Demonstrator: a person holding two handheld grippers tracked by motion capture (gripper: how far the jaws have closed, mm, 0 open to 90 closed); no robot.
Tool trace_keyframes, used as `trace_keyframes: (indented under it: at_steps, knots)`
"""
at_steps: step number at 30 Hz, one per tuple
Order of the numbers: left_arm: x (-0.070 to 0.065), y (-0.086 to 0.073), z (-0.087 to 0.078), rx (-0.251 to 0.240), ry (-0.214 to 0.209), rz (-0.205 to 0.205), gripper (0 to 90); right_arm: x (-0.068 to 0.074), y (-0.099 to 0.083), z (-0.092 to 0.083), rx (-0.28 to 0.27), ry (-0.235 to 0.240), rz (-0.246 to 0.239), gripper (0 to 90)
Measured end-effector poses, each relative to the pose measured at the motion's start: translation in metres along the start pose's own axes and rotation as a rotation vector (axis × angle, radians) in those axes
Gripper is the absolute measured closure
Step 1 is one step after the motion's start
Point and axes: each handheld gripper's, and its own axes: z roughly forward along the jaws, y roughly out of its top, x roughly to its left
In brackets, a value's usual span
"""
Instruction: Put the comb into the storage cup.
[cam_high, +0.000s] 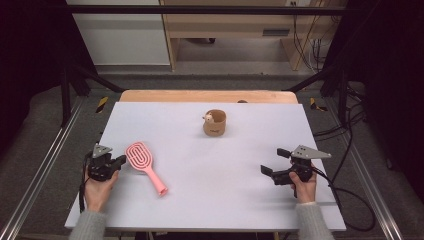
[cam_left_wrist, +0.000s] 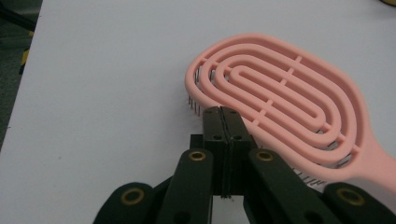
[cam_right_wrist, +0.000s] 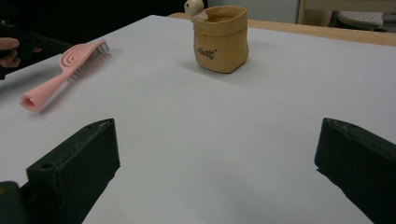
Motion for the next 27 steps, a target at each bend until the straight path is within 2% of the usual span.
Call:
trace_keyframes:
  at_steps: [15,27]
  knots:
    - [-0.008,0.012,0.015,-0.001,0.003,0.001,89.6,0.000,0.000,0.001,0.003,-0.002,-0.003,0.3]
    - [-0.016,0.020,0.026,0.015,0.000,0.027,89.6,0.000,0.000,0.001,0.005,-0.003,-0.003,0.3]
